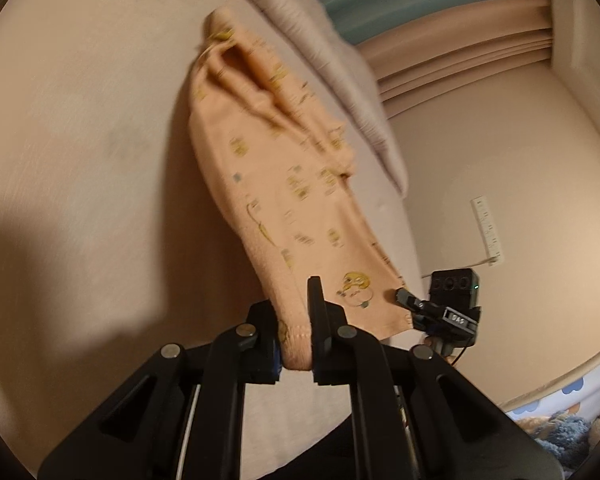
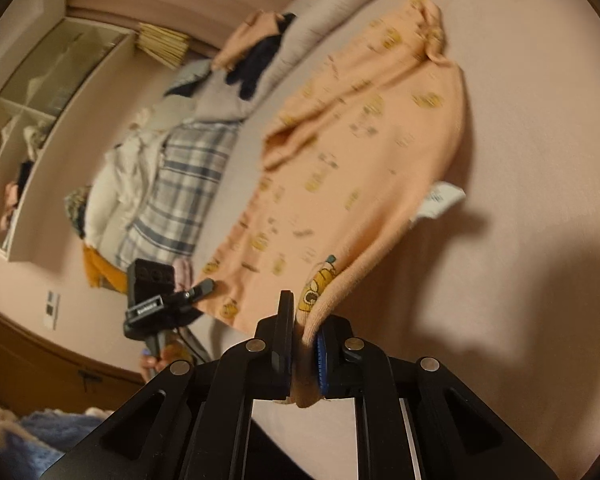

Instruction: Fold small clothes

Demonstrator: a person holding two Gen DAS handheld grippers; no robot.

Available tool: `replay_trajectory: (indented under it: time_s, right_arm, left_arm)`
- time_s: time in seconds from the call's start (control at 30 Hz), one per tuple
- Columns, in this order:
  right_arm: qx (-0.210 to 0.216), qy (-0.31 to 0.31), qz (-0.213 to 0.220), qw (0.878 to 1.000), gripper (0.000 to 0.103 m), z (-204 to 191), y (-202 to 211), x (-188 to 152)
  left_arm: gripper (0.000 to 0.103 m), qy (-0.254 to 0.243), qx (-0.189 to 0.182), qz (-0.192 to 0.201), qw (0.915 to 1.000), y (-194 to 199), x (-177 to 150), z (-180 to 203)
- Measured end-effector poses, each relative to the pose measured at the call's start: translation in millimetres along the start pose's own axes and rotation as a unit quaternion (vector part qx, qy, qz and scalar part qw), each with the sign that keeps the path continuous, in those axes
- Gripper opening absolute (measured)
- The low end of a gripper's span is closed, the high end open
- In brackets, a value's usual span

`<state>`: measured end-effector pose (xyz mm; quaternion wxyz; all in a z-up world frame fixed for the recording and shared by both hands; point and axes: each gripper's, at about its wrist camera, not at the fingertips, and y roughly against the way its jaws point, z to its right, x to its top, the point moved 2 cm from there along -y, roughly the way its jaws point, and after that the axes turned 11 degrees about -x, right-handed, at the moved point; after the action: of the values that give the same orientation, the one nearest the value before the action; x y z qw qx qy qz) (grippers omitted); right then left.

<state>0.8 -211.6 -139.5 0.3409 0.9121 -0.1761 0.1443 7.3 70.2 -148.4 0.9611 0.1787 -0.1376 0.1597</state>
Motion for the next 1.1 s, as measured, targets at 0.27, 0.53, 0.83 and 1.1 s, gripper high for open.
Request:
replay_trajectory:
  time_s: [0.27, 0.53, 0.83, 1.1]
  right_arm:
    - [0.033, 0.011, 0.040, 0.999, 0.013, -17, 10, 11]
    - [0.045, 0.019, 0.065, 0.997, 0.013, -25, 16, 25]
    - [0.057, 0.023, 0.089, 0.994, 0.013, -27, 20, 43]
    - [0.057, 0.027, 0.112, 0.992, 0.013, -25, 20, 74]
  left_arm:
    - [0.008, -0.019, -0.023, 0.032, 0.9990, 5, 20, 16]
    - [0.008, -0.041, -0.028, 0.051, 0.9975, 9, 35, 28]
    - [0.008, -0.048, -0.048, 0.066, 0.9955, 5, 59, 31]
    - [0.008, -0.058, -0.046, 0.073, 0.9946, -6, 96, 35]
